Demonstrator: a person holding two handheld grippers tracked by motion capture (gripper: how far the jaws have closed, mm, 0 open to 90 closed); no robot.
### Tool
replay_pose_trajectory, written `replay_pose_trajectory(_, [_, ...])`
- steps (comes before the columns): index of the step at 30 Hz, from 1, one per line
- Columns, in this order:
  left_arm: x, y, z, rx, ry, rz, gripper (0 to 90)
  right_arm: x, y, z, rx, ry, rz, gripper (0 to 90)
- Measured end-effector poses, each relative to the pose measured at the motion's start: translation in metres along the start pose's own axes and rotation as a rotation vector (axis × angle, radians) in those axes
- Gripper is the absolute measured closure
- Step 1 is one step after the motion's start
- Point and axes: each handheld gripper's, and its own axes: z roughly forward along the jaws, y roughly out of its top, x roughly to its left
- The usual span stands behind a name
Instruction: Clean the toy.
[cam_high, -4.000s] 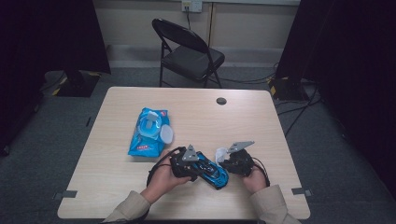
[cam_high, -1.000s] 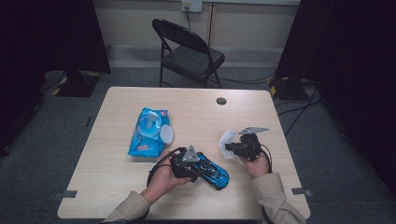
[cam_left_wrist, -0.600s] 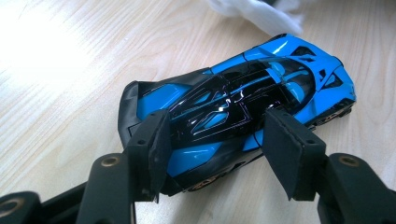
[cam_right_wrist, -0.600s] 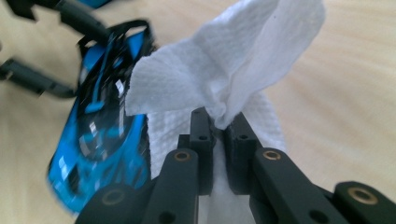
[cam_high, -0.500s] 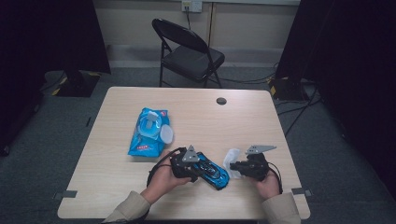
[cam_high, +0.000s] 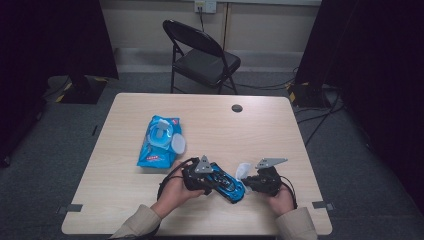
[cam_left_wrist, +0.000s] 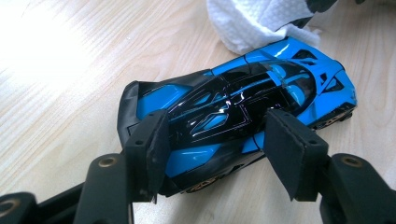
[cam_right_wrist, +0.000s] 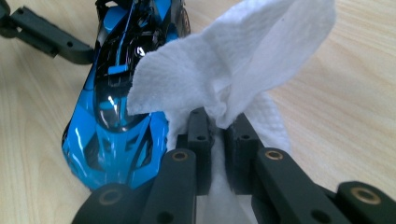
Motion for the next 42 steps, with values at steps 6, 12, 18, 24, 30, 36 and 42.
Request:
replay_pose_trajectory(6, [0.000,0.000,0.000,-0.003,-0.005,-0.002,40.3,0.001,0.009,0.011,-0.005,-0.005,0.003,82.1])
replay_pose_trajectory(12, [-0.001,0.000,0.000,-0.004,-0.008,-0.004,40.1,0.000,0.019,0.021,-0.008,-0.004,-0.002,82.0])
replay_pose_trajectory(18, [-0.004,0.001,0.001,-0.007,-0.018,0.005,40.5,0.002,0.027,0.028,0.009,-0.003,-0.021,82.0])
replay_pose_trajectory(24, [-0.004,0.001,0.002,-0.008,-0.020,0.006,41.2,0.004,0.036,0.037,0.029,-0.005,-0.043,82.2])
replay_pose_trajectory(30, [-0.003,0.001,0.002,-0.007,-0.020,0.006,41.2,0.005,0.047,0.045,0.047,-0.011,-0.053,82.1])
replay_pose_trajectory(36, [-0.003,0.001,0.001,-0.004,-0.020,0.007,41.2,0.005,0.053,0.052,0.053,-0.015,-0.055,82.2])
replay_pose_trajectory(42, [-0.003,0.001,0.001,-0.005,-0.013,0.007,41.2,0.004,0.061,0.059,0.058,-0.010,-0.054,82.1])
